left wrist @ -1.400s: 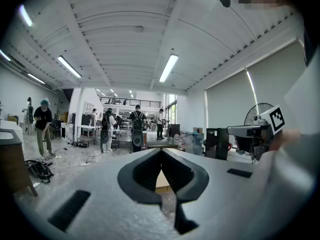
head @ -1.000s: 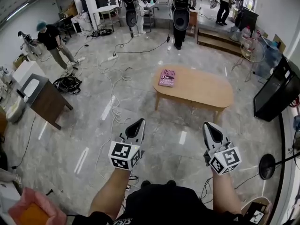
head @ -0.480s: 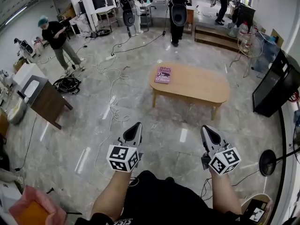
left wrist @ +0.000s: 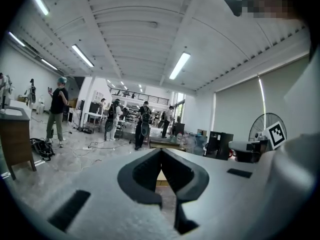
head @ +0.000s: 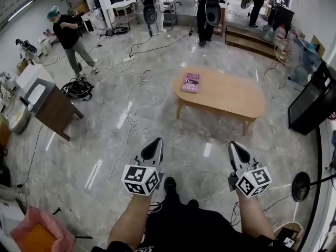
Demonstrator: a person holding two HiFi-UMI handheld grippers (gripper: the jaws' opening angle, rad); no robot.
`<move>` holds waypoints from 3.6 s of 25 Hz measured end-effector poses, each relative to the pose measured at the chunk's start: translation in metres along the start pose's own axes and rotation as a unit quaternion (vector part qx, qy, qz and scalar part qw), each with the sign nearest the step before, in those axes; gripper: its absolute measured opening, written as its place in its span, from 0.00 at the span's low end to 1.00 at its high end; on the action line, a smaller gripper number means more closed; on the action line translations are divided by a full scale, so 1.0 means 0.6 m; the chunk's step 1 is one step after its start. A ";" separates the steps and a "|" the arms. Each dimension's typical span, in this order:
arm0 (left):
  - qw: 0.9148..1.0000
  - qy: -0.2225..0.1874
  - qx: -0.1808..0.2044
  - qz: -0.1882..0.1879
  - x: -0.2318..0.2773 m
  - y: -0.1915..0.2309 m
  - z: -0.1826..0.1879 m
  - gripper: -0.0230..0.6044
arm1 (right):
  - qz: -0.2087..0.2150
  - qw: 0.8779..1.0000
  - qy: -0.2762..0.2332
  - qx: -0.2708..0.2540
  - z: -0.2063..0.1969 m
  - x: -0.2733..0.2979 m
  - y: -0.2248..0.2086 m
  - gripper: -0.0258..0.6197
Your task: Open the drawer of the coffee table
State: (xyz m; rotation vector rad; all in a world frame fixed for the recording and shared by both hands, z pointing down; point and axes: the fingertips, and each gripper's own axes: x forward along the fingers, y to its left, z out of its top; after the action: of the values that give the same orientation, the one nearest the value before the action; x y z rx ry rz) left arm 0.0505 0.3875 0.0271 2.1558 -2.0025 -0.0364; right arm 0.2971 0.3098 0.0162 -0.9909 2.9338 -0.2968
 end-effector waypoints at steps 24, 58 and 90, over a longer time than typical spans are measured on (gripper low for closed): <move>0.997 0.040 -0.006 -0.060 0.280 0.300 0.019 0.05 | -0.021 0.999 0.044 0.003 -0.024 0.408 -0.007 0.05; 0.995 0.093 0.009 -0.036 0.737 0.402 0.030 0.05 | 0.035 0.995 0.088 0.024 -0.031 0.794 -0.321 0.05; 0.976 0.145 0.030 -0.158 0.840 0.447 -0.100 0.05 | -0.052 0.988 0.139 0.033 -0.199 0.831 -0.318 0.05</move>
State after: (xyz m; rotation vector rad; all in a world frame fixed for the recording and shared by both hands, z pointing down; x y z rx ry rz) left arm -0.1629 -0.1205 0.1878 2.3370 -1.5102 0.2791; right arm 0.0029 -0.1195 0.1856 -1.1836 3.0948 -0.5757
